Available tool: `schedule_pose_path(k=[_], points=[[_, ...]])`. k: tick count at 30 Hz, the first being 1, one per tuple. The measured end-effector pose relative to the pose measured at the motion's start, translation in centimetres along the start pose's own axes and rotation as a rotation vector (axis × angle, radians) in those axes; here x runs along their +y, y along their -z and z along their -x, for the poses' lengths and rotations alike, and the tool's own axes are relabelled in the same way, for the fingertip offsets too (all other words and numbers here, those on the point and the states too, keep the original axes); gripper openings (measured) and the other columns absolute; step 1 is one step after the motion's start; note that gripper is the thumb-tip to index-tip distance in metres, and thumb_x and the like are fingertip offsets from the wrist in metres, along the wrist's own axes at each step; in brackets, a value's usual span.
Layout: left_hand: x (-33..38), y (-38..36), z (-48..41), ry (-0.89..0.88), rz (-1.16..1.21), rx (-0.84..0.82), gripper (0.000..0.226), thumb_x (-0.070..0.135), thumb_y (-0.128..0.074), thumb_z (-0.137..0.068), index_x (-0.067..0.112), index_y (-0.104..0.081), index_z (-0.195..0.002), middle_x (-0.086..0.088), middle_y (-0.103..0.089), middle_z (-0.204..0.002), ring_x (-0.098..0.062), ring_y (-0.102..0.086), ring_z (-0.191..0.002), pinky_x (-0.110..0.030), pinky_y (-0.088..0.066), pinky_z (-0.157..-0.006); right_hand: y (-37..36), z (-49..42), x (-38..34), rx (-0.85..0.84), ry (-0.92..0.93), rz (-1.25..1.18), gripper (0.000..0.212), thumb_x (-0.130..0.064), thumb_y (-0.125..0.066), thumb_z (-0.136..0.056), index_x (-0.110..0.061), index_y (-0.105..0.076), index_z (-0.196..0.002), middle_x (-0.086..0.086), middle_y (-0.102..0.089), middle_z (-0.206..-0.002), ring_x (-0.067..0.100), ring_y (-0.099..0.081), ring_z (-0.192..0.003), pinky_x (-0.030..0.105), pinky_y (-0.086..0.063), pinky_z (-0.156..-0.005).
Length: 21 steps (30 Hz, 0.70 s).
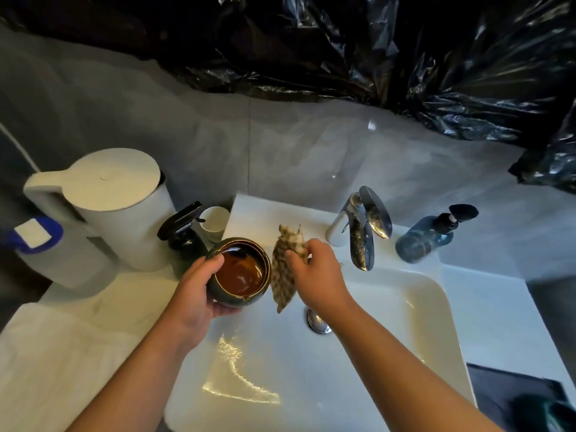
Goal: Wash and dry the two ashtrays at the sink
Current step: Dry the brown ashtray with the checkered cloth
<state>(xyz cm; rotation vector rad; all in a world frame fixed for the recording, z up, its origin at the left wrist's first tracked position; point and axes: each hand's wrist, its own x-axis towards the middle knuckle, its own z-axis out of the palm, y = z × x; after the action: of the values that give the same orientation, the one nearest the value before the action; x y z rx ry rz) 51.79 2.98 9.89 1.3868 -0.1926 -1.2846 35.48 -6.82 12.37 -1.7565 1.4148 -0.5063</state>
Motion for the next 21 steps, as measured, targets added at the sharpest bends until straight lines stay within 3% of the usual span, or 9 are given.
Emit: schedule_pose_path(k=[2,4,6,11,13,17,21], points=[[0.0,-0.4,1.1,-0.019,-0.019,-0.027,0.020,0.033,-0.049,-0.099,0.024,-0.062,-0.111,-0.010,-0.068,-0.114,-0.030,-0.064,-0.104,-0.040,-0.055,-0.070,1.2,2.7,0.1,0.010,-0.032,-0.078,0.017,-0.024,-0.058,-0.099,-0.018,-0.055,-0.084,0.007,-0.062,-0.092,0.008,-0.059,-0.074,0.014,-0.048,-0.055],[-0.1,-0.7,2.2,-0.039,-0.052,-0.045,0.018,0.031,-0.050,-0.099,0.024,-0.063,-0.109,-0.011,-0.069,-0.112,-0.029,-0.065,-0.102,-0.040,-0.055,-0.069,2.4,5.1,0.3,0.022,-0.058,-0.135,0.017,-0.021,-0.060,-0.098,-0.018,-0.056,-0.082,0.001,-0.061,-0.086,0.013,-0.063,-0.076,0.030,-0.061,-0.067],[-0.3,-1.1,3.1,-0.057,-0.112,-0.061,0.017,0.031,-0.053,-0.097,0.023,-0.065,-0.107,-0.013,-0.069,-0.113,-0.031,-0.066,-0.103,-0.040,-0.056,-0.065,3.4,7.0,0.9,0.037,-0.074,-0.124,0.018,-0.021,-0.062,-0.097,-0.021,-0.056,-0.079,-0.008,-0.059,-0.087,0.012,-0.065,-0.081,0.041,-0.061,-0.077],[-0.9,-2.6,5.3,-0.090,-0.275,-0.120,0.015,0.029,-0.059,-0.096,0.017,-0.066,-0.101,-0.013,-0.068,-0.111,-0.032,-0.065,-0.105,-0.043,-0.059,-0.064,5.6,10.3,2.3,0.088,-0.136,-0.134,0.013,-0.023,-0.061,-0.096,-0.021,-0.057,-0.084,0.003,-0.065,-0.099,0.016,-0.069,-0.086,0.023,-0.051,-0.061],[-1.0,-3.5,6.3,-0.094,-0.317,-0.154,0.015,0.030,-0.059,-0.095,0.018,-0.066,-0.102,-0.011,-0.069,-0.109,-0.031,-0.065,-0.105,-0.047,-0.061,-0.069,6.4,11.4,2.2,0.130,-0.120,-0.175,0.011,-0.021,-0.063,-0.096,-0.019,-0.059,-0.085,-0.002,-0.063,-0.094,0.014,-0.068,-0.081,0.024,-0.056,-0.061],[-1.4,-5.1,8.0,-0.107,-0.354,-0.224,0.017,0.033,-0.059,-0.096,0.022,-0.065,-0.107,-0.011,-0.069,-0.111,-0.031,-0.064,-0.106,-0.051,-0.061,-0.077,6.9,12.7,2.3,0.051,-0.147,-0.321,0.011,-0.028,-0.065,-0.095,-0.017,-0.064,-0.094,0.005,-0.072,-0.094,0.024,-0.072,-0.087,0.046,-0.062,-0.074],[-2.0,-7.0,9.9,-0.073,-0.274,-0.327,0.025,0.038,-0.058,-0.094,0.027,-0.060,-0.117,-0.008,-0.067,-0.118,-0.029,-0.062,-0.113,-0.048,-0.060,-0.081,6.2,13.1,2.6,0.003,-0.161,-0.491,0.022,-0.038,-0.057,-0.099,-0.019,-0.067,-0.096,0.000,-0.072,-0.101,0.020,-0.070,-0.099,0.038,-0.060,-0.087]])
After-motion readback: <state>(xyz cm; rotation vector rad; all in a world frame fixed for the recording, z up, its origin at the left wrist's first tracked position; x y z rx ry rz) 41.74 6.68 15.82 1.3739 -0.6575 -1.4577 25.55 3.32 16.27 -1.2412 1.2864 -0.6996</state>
